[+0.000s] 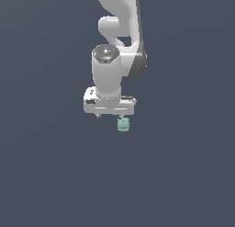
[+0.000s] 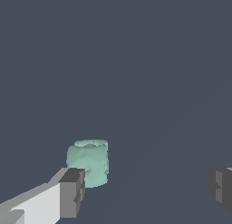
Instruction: Pick up the object and move it to a goal position.
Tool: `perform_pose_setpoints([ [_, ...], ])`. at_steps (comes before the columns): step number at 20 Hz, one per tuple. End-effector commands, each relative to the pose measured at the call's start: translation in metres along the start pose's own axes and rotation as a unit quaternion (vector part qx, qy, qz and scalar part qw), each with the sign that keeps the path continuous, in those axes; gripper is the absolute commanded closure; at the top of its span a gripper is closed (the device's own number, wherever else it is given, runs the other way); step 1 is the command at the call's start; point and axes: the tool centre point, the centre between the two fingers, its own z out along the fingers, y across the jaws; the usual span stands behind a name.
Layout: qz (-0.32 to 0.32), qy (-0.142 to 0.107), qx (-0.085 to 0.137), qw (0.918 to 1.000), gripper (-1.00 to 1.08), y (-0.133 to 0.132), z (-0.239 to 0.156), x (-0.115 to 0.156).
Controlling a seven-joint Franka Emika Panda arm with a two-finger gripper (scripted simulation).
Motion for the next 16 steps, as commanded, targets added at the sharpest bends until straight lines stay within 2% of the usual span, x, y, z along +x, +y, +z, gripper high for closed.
perform_pose_setpoints([
  [1,0.0,0.0,0.0,1.0,-0.92,0.0,0.0,0.0],
  [10,0.009,-0.015,0.012,0.9998,-0.92,0.0072,0.0041,-0.0067],
  [16,0.009,-0.014,0.012,0.9998,-0.92,0.0055,0.0057,-0.0071],
])
